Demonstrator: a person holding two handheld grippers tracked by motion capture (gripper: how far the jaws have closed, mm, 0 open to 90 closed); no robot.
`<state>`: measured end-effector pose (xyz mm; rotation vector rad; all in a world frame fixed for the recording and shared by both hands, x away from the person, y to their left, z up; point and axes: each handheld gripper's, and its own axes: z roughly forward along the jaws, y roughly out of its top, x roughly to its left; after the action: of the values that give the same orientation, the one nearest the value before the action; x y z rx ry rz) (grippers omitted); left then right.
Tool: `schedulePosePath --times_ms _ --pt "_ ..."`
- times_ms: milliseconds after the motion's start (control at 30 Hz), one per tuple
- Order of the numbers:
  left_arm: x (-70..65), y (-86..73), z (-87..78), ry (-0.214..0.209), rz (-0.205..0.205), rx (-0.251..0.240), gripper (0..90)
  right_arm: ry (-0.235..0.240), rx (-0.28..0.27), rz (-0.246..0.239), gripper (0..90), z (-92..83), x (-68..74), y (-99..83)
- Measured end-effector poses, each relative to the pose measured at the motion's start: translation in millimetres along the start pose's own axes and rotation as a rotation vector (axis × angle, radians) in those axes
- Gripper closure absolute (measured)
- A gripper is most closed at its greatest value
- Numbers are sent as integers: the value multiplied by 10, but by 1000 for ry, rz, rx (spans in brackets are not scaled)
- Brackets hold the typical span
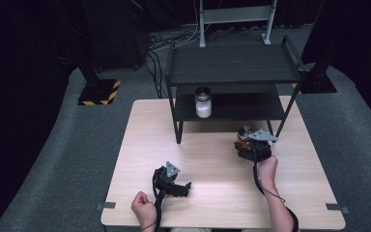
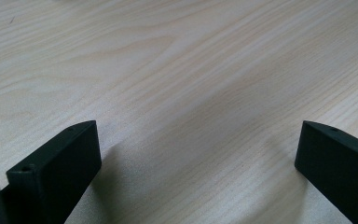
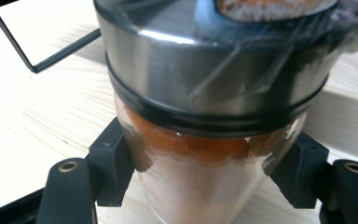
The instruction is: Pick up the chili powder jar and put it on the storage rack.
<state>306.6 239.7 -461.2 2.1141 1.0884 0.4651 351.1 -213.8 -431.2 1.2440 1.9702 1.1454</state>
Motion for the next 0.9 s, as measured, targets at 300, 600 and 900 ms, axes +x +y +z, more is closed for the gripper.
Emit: schedulePosePath --times_ms 300,600,900 --pt "-2 -1 0 1 -1 -1 1 0 2 -5 311 -18 -17 35" --pt "-2 32 35 -9 8 -1 1 3 10 -10 311 -32 -29 54" --pt "2 56 55 -24 25 1 1 0 7 -6 311 -67 -37 49"
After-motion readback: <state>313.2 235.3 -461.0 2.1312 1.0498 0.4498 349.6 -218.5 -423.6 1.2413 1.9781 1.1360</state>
